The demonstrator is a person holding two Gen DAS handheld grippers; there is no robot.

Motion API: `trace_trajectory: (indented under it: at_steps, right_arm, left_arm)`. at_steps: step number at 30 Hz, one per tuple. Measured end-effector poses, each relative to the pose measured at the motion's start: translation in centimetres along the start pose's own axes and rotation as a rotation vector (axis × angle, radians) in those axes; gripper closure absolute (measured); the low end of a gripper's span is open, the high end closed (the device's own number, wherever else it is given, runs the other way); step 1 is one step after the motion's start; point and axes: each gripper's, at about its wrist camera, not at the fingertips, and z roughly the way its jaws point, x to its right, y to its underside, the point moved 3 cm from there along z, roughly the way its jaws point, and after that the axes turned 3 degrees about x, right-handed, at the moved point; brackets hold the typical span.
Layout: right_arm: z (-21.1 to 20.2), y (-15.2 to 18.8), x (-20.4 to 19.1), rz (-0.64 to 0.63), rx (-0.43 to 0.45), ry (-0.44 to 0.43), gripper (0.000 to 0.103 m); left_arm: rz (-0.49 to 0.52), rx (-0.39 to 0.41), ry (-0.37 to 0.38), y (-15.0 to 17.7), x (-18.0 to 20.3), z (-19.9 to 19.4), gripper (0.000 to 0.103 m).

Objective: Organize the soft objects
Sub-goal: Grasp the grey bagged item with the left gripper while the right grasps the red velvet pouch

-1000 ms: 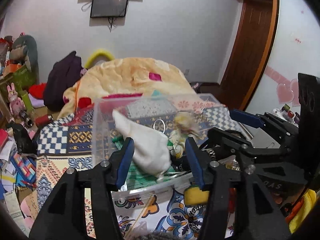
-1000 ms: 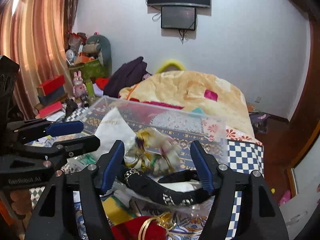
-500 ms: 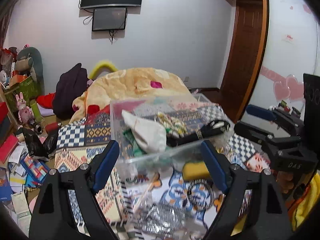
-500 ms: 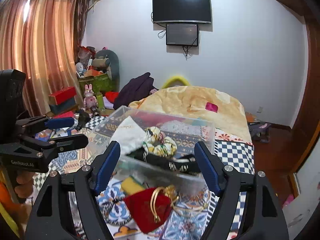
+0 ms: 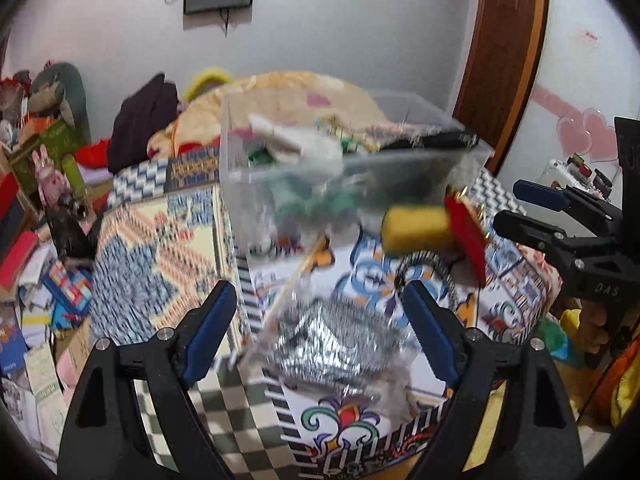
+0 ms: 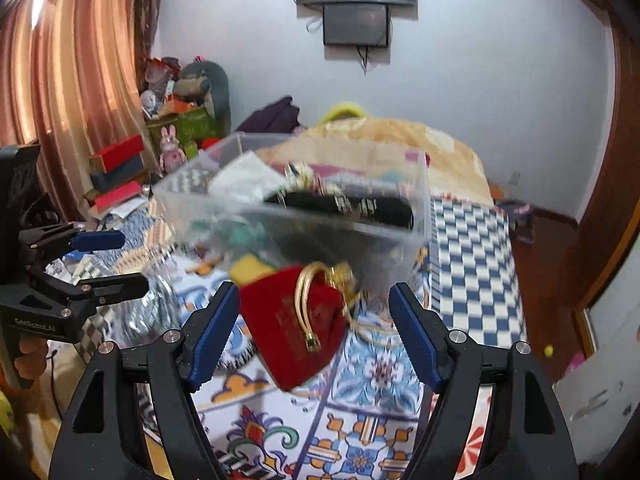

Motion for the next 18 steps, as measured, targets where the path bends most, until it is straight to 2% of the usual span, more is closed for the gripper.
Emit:
trace_trajectory:
  at_steps: [4, 8, 13, 15, 18]
  right_arm:
    - [0.5, 1.2, 0.7, 0.016, -0.031, 0.010, 0.029]
    - [0.6, 1.9, 0.9, 0.053, -0.051, -0.023, 0.029]
    - [1.6, 2.4, 0.5, 0.077, -0.084, -0.071, 0.031]
    - [2.0, 2.6, 0.3, 0.080, -0.097, -0.089, 0.038]
    - [2.4, 3.0, 0.2, 0.090, -0.124, -0.108, 0.052]
  left_arm:
    - [-0.022, -0.051, -0.003, 1.4, -0.3, 1.2, 0.017]
    - [-0.061, -0.095, 0.014, 2.5, -0.7, 2.3, 0.017]
    - [-0.035, -0.066, -0.008, 3.1, -0.2, 2.0, 0.017]
    - [-0.038, -0.059, -0.012, 3.2, 0.1, 2.0, 0.017]
    - [-0.035, -0.043, -0.011, 3.5, 0.3, 1.8, 0.026]
